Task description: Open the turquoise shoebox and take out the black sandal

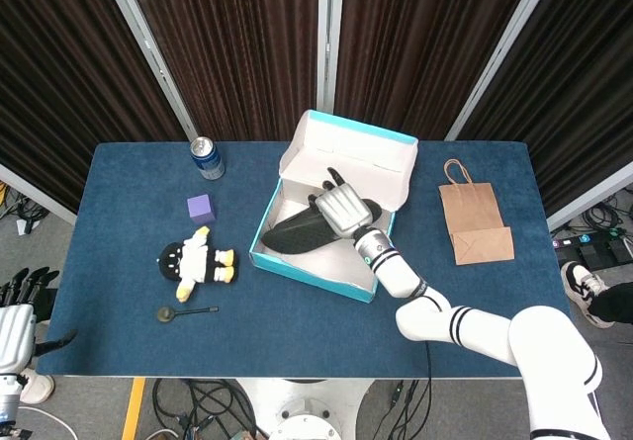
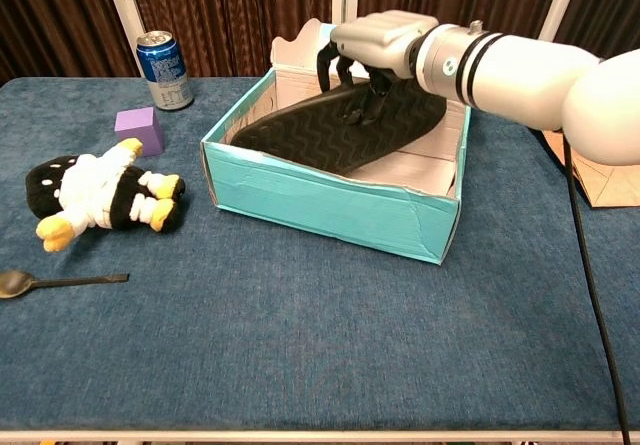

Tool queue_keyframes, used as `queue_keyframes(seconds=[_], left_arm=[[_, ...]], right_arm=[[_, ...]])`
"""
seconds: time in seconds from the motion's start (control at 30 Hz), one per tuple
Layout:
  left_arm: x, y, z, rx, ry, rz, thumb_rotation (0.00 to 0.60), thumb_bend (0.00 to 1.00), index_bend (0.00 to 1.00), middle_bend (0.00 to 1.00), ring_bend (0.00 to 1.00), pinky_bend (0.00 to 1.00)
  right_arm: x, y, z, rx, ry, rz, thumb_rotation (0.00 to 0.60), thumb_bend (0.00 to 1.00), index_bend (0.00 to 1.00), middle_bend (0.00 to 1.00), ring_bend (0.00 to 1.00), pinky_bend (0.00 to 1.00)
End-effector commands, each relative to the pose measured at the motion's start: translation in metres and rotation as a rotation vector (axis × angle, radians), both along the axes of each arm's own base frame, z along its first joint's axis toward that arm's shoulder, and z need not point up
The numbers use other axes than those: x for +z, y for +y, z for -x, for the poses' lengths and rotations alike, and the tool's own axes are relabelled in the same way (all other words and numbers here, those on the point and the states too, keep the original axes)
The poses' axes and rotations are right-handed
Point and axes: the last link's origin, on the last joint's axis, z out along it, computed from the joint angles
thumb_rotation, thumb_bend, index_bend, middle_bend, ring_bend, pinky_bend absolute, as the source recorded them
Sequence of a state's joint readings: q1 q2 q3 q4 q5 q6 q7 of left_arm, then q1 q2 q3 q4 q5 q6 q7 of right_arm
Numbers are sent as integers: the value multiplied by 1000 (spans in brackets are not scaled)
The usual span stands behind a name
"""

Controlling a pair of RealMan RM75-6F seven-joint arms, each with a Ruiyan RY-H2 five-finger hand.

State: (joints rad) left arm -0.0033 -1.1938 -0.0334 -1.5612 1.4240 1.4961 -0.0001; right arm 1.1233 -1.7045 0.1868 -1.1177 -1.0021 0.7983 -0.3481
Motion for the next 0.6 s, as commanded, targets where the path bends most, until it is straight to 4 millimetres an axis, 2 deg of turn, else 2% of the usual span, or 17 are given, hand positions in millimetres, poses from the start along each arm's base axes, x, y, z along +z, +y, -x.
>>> queue_keyframes(seconds=[0.03, 0.33, 0.47, 0.6], left_arm=[[0, 1, -1, -3, 2, -1, 600, 0, 164, 103, 22, 124], [2, 3, -3, -11, 7, -4, 600, 0, 165, 103, 22, 124], [3, 4, -4, -14, 11, -7, 600, 0, 164, 103, 22, 124], [4, 4, -5, -19, 12, -8, 600, 0, 164, 103, 22, 124]], right_arm=[[20, 0, -4, 34, -68, 30, 600, 367, 806, 547, 211, 0], [68, 14, -18, 137, -226, 91, 600, 385, 844, 583, 255, 0], [90, 34, -25, 203, -320, 91, 600, 390, 850, 587, 263, 0], [99, 56, -26, 237, -408, 58, 600, 390, 850, 587, 268, 0]])
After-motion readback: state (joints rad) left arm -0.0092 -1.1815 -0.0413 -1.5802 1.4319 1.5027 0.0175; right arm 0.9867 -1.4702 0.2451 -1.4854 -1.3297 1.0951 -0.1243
